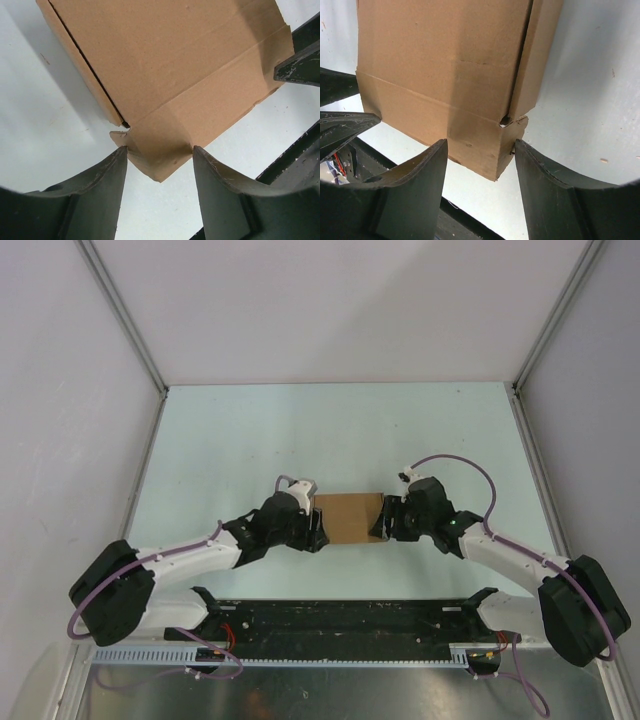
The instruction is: Fold the paper box
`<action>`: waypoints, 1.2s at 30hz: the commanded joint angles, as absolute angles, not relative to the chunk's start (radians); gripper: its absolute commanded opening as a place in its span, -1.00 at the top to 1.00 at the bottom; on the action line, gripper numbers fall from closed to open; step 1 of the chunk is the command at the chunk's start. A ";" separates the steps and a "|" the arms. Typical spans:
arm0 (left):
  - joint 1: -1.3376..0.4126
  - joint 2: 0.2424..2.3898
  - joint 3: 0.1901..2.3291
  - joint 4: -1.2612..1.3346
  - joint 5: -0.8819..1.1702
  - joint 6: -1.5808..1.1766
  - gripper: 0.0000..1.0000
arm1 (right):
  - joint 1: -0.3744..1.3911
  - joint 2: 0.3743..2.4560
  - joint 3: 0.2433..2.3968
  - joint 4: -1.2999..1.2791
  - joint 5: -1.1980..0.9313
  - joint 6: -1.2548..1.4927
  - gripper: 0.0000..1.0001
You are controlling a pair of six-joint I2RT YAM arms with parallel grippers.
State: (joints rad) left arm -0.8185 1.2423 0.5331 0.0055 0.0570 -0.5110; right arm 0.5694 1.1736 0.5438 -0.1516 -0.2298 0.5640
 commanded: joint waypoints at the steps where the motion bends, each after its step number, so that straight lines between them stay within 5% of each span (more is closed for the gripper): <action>1: -0.808 1.204 0.558 0.008 0.045 -0.480 -0.22 | 0.561 1.147 0.558 -0.138 -0.233 0.548 -0.22; 20: -0.804 1.299 0.592 0.011 0.057 -0.486 -0.12 | 0.560 1.178 0.557 -0.123 -0.250 0.555 0.15; 36: -0.802 1.331 0.586 0.041 0.064 -0.482 -0.05 | 0.561 1.236 0.557 -0.097 -0.227 0.526 0.28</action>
